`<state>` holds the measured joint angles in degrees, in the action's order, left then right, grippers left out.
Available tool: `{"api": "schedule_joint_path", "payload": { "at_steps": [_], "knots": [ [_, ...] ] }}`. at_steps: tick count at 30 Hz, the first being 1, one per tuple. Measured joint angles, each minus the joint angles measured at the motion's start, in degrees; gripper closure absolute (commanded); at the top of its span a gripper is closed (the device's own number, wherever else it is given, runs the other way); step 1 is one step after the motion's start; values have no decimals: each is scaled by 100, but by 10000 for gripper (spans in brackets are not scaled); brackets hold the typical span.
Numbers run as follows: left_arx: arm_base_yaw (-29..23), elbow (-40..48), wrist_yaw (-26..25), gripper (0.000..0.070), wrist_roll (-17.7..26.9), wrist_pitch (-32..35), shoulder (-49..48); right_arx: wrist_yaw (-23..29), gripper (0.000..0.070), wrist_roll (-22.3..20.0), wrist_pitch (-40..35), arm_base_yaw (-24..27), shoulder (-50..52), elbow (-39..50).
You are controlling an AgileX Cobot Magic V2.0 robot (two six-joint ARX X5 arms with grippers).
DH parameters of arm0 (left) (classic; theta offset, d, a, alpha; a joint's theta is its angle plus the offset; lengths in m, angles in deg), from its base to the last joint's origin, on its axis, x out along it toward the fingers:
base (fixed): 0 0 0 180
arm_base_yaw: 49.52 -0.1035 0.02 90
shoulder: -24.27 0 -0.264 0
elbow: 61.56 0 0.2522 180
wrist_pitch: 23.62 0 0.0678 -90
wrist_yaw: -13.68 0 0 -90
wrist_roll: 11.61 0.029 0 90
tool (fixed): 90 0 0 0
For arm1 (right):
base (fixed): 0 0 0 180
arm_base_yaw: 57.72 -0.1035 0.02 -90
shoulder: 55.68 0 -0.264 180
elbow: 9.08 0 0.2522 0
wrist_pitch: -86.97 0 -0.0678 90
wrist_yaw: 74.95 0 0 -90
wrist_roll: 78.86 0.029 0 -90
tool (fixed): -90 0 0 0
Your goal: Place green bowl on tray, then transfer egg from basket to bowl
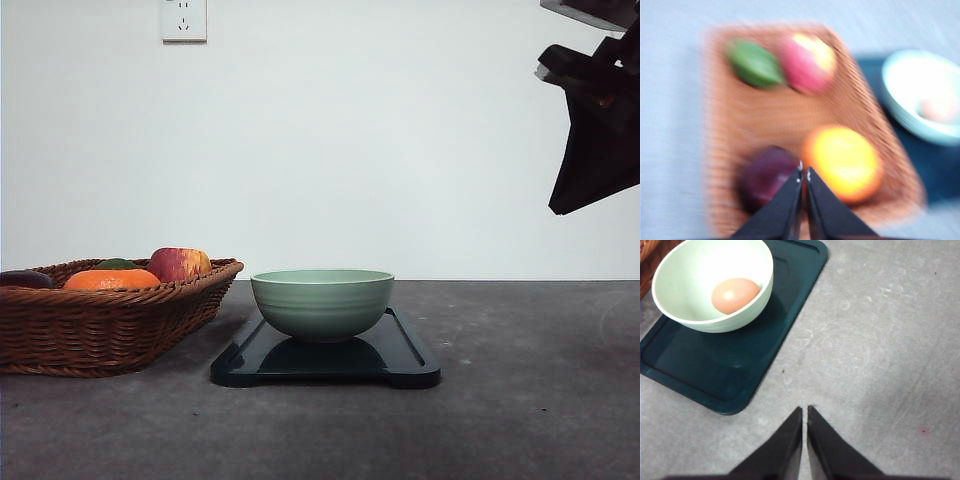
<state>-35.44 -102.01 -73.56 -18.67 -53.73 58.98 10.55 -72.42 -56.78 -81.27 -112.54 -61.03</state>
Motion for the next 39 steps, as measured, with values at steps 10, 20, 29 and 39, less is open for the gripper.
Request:
{"api": "schedule_joint_path", "payload": {
  "at_steps": [10,20,29,39],
  "knots": [
    [-901,1831,128,700,3,794,-2320,-1,693,0,0,0,0,0],
    [-1102,2481,163,700,144,760,-3437,1,693,0,0,0,0,0],
    [-1141,2483,182,700,154,758,-3450,1,693,0,-2,0,4,0],
    [-1141,2483,182,700,154,758,-3450,1,693,0,0,0,4,0]
  ]
}}
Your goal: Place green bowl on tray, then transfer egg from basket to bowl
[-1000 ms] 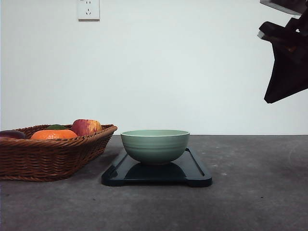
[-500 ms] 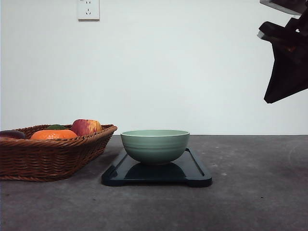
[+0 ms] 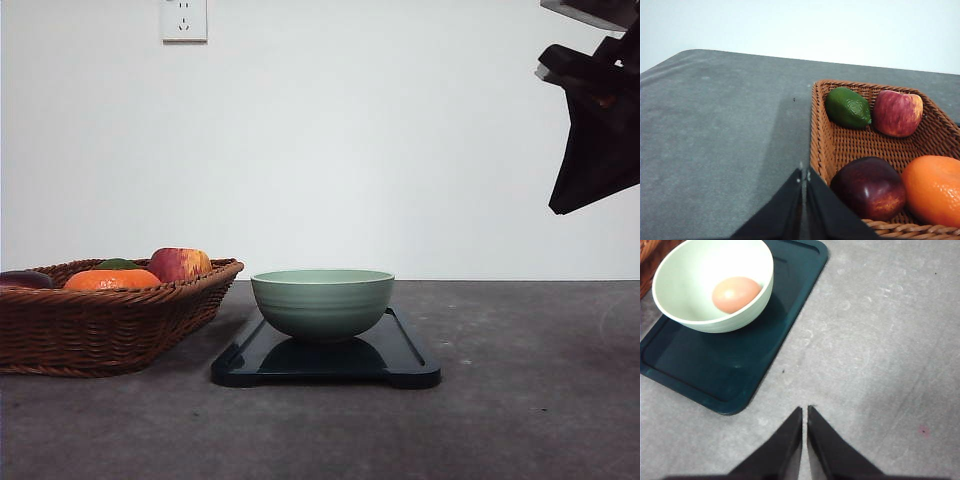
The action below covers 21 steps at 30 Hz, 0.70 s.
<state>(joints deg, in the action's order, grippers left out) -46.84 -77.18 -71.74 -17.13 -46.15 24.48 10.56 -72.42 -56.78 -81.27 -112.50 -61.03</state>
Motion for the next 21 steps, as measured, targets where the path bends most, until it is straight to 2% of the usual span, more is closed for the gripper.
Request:
{"api": "schedule_joint_path", "payload": {
  "at_steps": [4,9,12,15,21],
  "knots": [
    [0,0,0,700,0,0,0,60,693,-169,17,0,110,0],
    [0,0,0,700,0,4,0,209,693,-1054,-108,74,642,2],
    [0,0,0,700,0,1,0,264,693,-1415,-400,346,933,146],
    [0,0,0,700,0,2,0,281,693,-1540,-849,760,1476,570],
    [0,0,0,700,0,2,0,276,693,-1482,-1942,1420,2680,1810]
  ]
}}
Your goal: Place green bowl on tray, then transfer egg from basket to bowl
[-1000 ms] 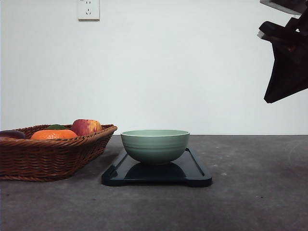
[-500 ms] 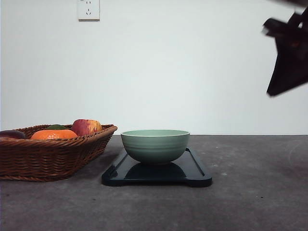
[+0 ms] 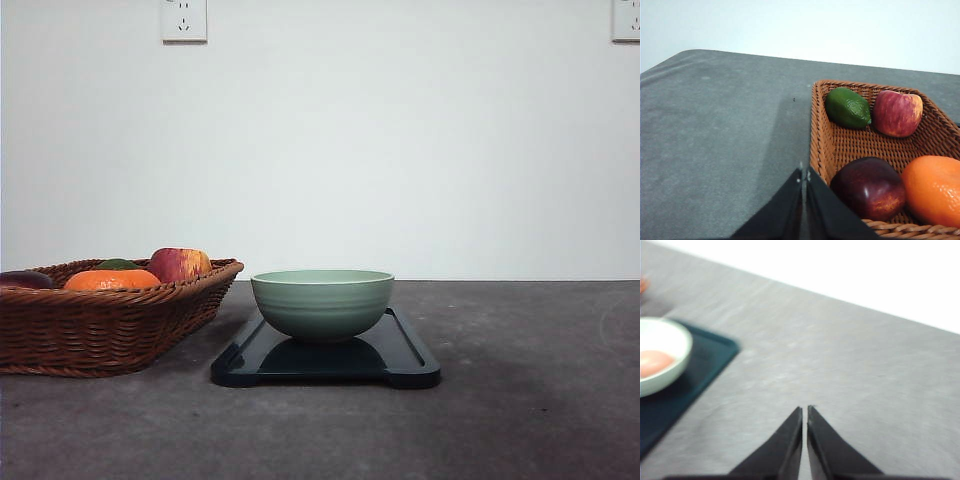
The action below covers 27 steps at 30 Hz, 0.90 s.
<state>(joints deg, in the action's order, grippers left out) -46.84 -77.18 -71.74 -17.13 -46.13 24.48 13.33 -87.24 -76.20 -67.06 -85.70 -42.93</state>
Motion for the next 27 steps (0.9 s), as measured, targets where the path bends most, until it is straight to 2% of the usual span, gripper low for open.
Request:
{"api": "schedule_joint_path", "payload": {
  "at_steps": [7,14,18,27],
  "knots": [
    [0,0,0,700,0,0,0,8,693,141,-300,244,1536,1202],
    [0,0,0,700,0,0,0,24,693,396,-319,406,2640,1889],
    [0,0,0,700,0,-1,0,25,693,499,-100,407,2976,1916],
    [0,0,0,700,0,0,0,25,693,573,-78,405,2987,1916]
  ]
}}
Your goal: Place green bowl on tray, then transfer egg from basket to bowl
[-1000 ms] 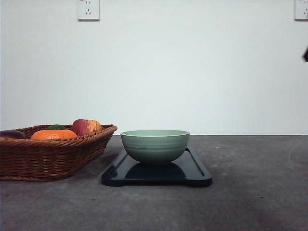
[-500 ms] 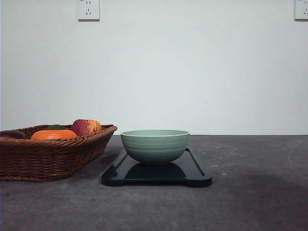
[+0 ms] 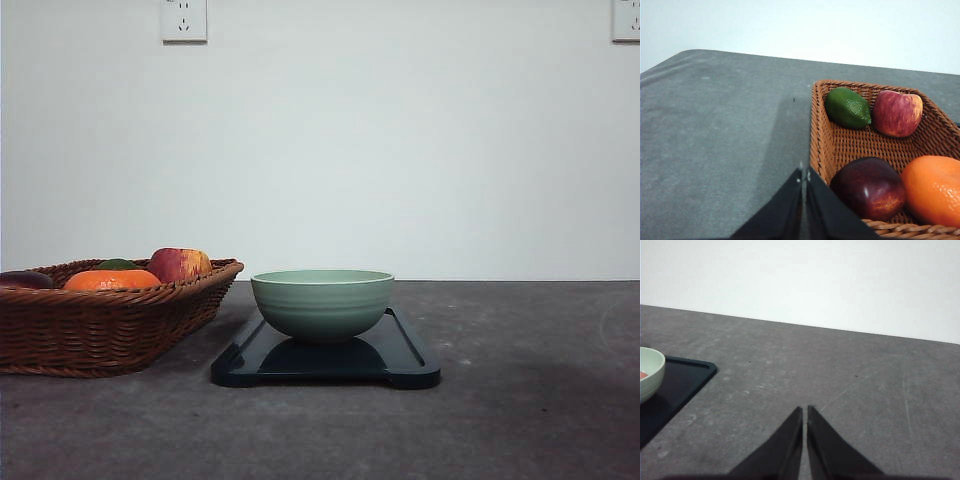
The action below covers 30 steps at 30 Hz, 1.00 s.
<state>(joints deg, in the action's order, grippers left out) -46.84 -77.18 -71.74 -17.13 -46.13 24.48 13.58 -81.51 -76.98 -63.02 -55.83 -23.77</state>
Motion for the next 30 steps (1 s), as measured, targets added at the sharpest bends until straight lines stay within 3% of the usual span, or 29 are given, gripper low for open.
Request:
{"api": "schedule_joint_path", "payload": {
  "at_steps": [30],
  "knots": [
    [0,0,0,700,0,0,0,0,693,11,0,0,0,0]
  ]
}}
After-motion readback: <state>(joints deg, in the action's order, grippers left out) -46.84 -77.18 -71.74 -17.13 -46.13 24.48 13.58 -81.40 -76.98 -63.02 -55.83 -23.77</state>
